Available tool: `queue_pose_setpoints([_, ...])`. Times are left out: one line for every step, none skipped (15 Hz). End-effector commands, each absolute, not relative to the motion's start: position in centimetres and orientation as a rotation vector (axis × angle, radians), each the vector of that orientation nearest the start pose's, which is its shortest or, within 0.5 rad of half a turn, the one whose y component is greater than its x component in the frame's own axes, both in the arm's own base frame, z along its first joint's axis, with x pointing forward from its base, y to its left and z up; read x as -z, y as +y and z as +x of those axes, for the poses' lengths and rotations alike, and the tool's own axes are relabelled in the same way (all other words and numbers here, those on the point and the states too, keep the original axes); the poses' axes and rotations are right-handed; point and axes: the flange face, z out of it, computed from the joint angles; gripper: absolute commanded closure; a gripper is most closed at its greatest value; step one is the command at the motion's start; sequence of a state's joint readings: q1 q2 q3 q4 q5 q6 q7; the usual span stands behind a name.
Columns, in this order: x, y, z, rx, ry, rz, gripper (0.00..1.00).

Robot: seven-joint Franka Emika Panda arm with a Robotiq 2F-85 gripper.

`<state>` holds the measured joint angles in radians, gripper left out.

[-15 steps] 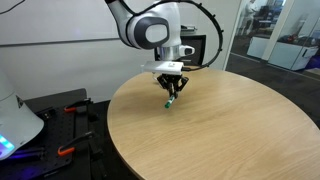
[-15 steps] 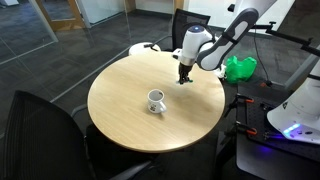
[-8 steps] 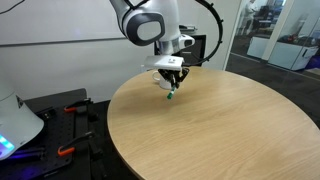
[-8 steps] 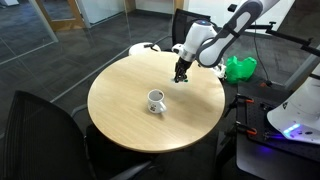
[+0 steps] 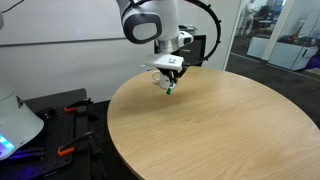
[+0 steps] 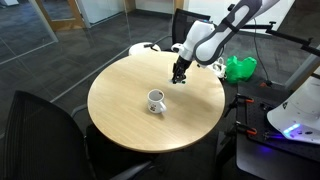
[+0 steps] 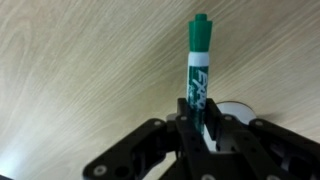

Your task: Put the marker inside the mug cup

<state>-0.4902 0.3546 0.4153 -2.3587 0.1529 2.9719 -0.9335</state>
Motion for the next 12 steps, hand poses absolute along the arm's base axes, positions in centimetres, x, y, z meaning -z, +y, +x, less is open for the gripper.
queue_pose_setpoints([-21.9, -4.6, 53.5, 0.512, -1.007, -2.903, 0.79])
queue_pose_setpoints([-21.9, -4.6, 53.5, 0.512, -1.008, -2.903, 0.79])
queue_pose_setpoints([-21.6, -4.5, 53.8, 0.528, -1.003, -2.89, 0.95])
queue_pose_setpoints([-21.4, -4.6, 54.2, 0.552, -0.998, -2.879, 0.95])
queue_pose_setpoints([-21.2, -4.5, 54.6, 0.572, -0.991, -2.865, 0.95])
queue_pose_setpoints([-21.2, -4.4, 55.0, 0.598, -0.981, -2.844, 0.95])
queue_pose_setpoints([-21.1, -4.3, 55.3, 0.618, -0.977, -2.837, 0.95])
queue_pose_setpoints([-21.2, -4.2, 55.6, 0.654, -0.976, -2.822, 0.95])
queue_pose_setpoints([-21.3, -4.2, 55.9, 0.681, -0.979, -2.812, 0.95])
queue_pose_setpoints([-21.5, -4.2, 56.1, 0.715, -0.98, -2.809, 0.95])
queue_pose_setpoints([-21.7, -4.3, 56.4, 0.751, -0.989, -2.799, 0.95])
queue_pose_setpoints([-21.9, -4.3, 56.6, 0.783, -0.986, -2.792, 0.95])
